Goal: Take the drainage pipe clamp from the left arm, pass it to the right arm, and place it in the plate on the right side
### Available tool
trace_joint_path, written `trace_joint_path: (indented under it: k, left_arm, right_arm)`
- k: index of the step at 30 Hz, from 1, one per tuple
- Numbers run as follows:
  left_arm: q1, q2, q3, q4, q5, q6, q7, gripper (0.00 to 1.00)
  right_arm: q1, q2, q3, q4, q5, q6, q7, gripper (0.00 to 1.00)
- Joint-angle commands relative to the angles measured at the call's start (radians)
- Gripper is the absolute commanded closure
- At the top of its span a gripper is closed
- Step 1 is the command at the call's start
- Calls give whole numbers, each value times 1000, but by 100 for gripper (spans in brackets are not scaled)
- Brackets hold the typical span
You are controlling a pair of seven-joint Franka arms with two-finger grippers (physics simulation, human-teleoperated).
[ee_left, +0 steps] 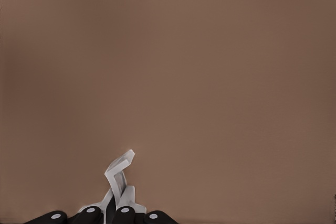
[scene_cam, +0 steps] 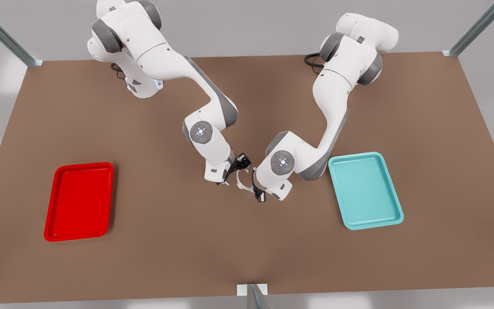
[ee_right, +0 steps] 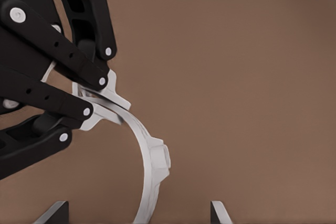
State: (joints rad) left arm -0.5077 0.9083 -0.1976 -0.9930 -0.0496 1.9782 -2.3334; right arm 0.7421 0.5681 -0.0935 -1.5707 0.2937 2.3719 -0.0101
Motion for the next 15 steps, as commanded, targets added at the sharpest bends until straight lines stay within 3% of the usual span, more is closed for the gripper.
trace_joint_path:
  k: [1, 10, 11, 13, 14, 15]
  left_arm:
    - [0, -2, 0, 1, 2, 7, -227, 79]
    - [-9, 0, 1, 8, 2, 21, -230, 79]
    - [-9, 0, 1, 8, 2, 21, -230, 79]
    - [-9, 0, 1, 8, 2, 19, -230, 79]
    - [-9, 0, 1, 8, 2, 19, -230, 79]
    - [-9, 0, 1, 10, 2, 19, -230, 79]
  right_arm:
    - [0, 6, 0, -9, 2, 26, 45, 0]
    - [5, 53, 0, -9, -2, 38, 45, 0]
    - [7, 58, 0, -9, -4, 43, 45, 4]
    - [7, 62, 0, -8, -11, 44, 42, 34]
    - [7, 62, 0, -8, -10, 44, 16, 55]
    - [7, 62, 0, -8, -10, 43, 10, 64]
